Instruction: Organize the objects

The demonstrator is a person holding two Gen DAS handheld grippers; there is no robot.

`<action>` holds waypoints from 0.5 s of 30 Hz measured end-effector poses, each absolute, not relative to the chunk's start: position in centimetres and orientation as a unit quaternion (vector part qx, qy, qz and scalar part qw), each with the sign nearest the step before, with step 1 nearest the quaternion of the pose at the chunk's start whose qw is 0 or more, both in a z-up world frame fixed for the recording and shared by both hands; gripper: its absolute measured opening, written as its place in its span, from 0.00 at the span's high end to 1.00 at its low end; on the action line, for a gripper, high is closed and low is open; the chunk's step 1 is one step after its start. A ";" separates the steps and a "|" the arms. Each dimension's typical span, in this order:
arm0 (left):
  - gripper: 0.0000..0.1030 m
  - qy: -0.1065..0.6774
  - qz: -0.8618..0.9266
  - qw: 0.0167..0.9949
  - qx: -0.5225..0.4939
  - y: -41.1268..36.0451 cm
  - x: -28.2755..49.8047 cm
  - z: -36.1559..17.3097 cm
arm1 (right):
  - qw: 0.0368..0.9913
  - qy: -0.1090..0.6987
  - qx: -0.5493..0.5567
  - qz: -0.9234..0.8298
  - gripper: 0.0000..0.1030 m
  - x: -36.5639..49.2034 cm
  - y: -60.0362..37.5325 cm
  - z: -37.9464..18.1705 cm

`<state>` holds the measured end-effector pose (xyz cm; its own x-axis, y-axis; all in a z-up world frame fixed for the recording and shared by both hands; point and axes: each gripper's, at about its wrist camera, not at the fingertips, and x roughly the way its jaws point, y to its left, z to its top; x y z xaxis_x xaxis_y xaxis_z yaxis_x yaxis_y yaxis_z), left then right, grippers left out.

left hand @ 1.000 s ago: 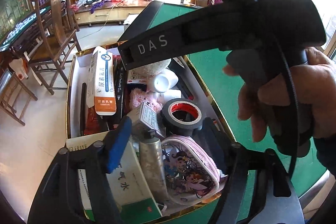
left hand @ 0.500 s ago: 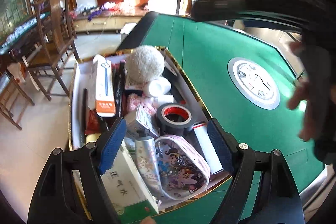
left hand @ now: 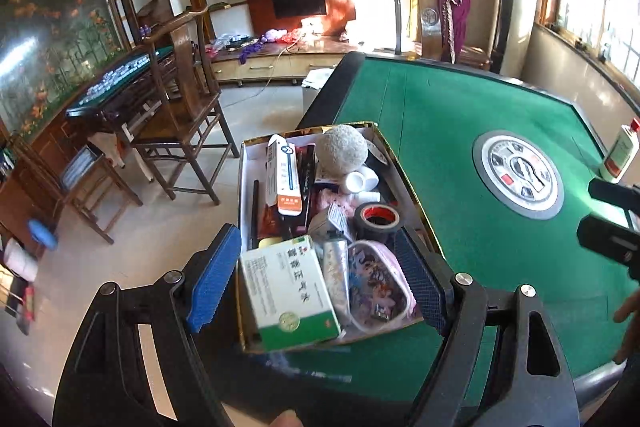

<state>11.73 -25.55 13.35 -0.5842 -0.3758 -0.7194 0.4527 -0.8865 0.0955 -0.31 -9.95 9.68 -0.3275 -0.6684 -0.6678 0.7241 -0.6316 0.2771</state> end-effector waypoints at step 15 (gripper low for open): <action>0.22 0.060 -0.887 0.318 0.331 -25.0 18.4 15.5 | 0.475 0.063 0.389 -0.787 0.00 4.1 -9.6 9.3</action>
